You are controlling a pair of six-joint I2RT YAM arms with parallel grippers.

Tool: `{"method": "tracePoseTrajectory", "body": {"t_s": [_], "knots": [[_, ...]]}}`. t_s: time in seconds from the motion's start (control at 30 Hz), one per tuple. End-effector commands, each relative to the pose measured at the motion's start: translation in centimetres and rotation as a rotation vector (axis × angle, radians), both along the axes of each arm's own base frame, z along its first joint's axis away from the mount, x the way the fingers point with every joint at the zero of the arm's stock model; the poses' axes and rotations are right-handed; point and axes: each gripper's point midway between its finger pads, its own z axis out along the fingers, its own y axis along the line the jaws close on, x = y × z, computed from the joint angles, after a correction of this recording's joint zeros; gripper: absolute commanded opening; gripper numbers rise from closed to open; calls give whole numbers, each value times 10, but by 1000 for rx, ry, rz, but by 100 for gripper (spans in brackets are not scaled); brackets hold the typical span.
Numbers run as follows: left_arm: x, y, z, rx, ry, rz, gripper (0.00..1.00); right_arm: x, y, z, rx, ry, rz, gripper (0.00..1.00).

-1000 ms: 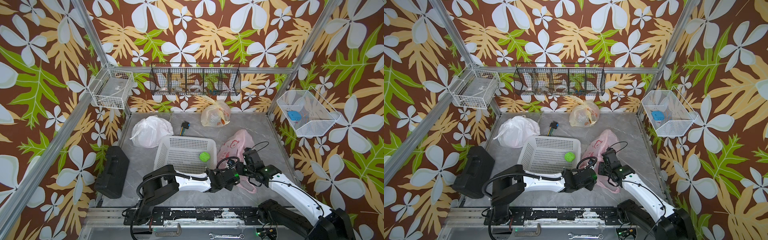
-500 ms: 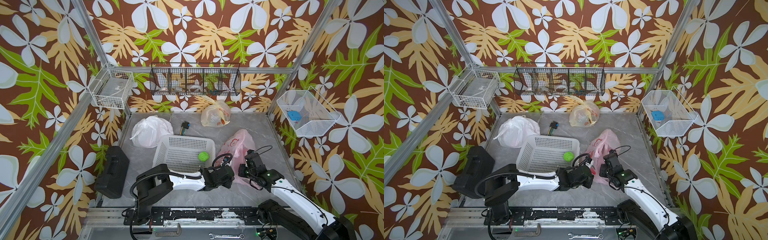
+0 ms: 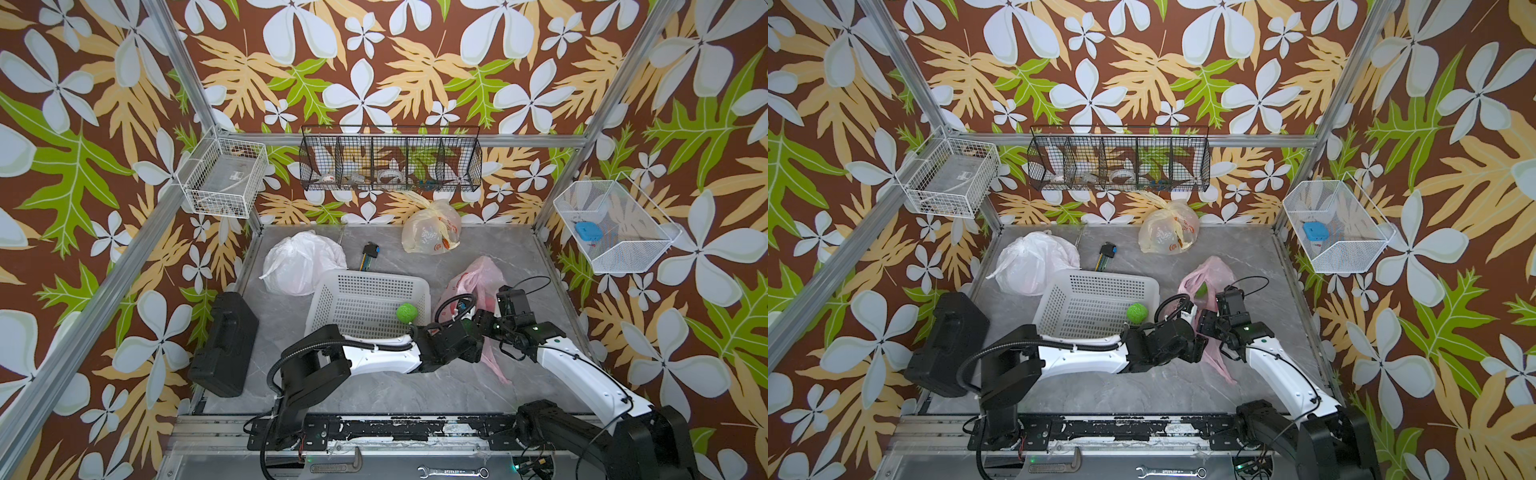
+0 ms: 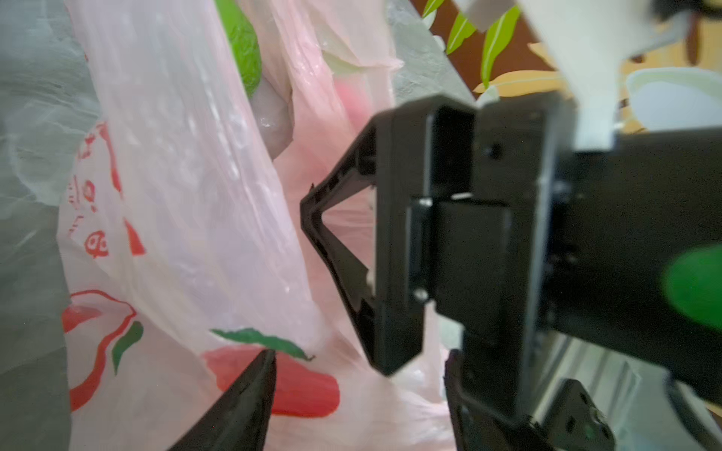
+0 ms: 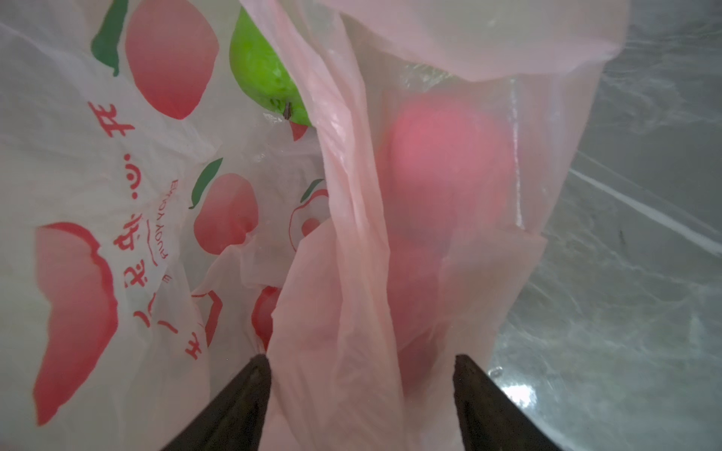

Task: Untie the knot of a plastic bag & take out the apple
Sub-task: Adjust the plastic bag at the center of the board.

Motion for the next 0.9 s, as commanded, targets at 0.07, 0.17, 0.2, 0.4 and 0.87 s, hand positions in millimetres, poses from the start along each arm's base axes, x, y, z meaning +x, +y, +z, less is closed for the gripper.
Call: {"method": "tracePoseTrajectory", "body": {"t_s": [0.07,0.17,0.2,0.4,0.87], "knots": [[13,16,-35,180,-29,62,71,1,-8,-20,-80,47,24,51],[9,21,-48,205,-10,56,63,-8,-17,-26,-121,66,6,28],[8,23,-52,206,-3,56,60,-11,-19,-25,-129,64,2,22],[0,30,-62,129,49,58,29,-24,-28,-4,-140,31,-33,0],[-6,30,-56,-13,105,-28,0,-45,-45,-58,-226,223,-92,10]]}}
